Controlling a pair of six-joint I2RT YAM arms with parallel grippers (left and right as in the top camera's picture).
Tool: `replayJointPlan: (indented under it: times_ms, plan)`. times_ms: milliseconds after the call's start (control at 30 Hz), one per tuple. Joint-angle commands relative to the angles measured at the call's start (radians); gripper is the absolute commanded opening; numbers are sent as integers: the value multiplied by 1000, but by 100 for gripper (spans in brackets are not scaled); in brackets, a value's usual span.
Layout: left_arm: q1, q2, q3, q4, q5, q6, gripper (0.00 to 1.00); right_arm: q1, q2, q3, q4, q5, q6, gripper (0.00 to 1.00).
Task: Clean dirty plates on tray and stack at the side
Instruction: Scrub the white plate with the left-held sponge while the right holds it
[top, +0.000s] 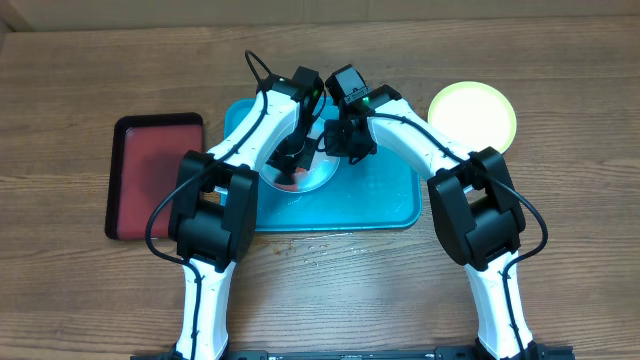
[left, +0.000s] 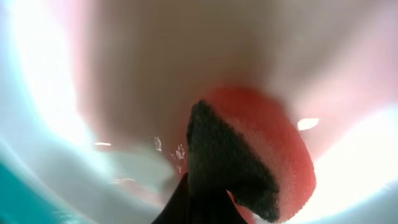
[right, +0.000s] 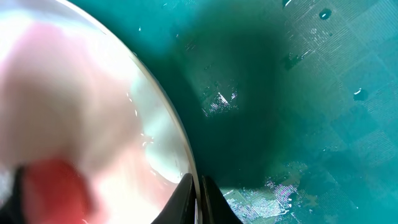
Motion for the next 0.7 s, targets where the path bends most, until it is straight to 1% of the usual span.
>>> replayJointPlan:
  times_ms: [0, 100, 200, 267, 400, 567, 633, 667]
  plan:
    - [14, -7, -4, 47, -256, -16, 4, -3, 10, -8, -8, 43, -10, 5]
    - [14, -7, -4, 133, -258, -28, 6, -3, 10, -8, -8, 43, -10, 5]
    - [14, -7, -4, 229, -256, -87, 5, -3, 10, -8, -9, 43, -10, 5]
    - [14, -7, -4, 274, -219, -117, 4, -3, 10, -8, -10, 43, -10, 5]
    - [14, -7, -4, 337, -10, -121, 4, -3, 10, -8, -9, 43, -10, 5]
    - [10, -7, -4, 352, 270, -154, 4, -3, 10, -8, -8, 43, -10, 5]
    - [6, -7, -4, 343, 351, -154, 6, -3, 10, -8, -8, 43, -10, 5]
    - [5, -7, -4, 336, 367, -154, 6, -3, 10, -8, -8, 43, -10, 5]
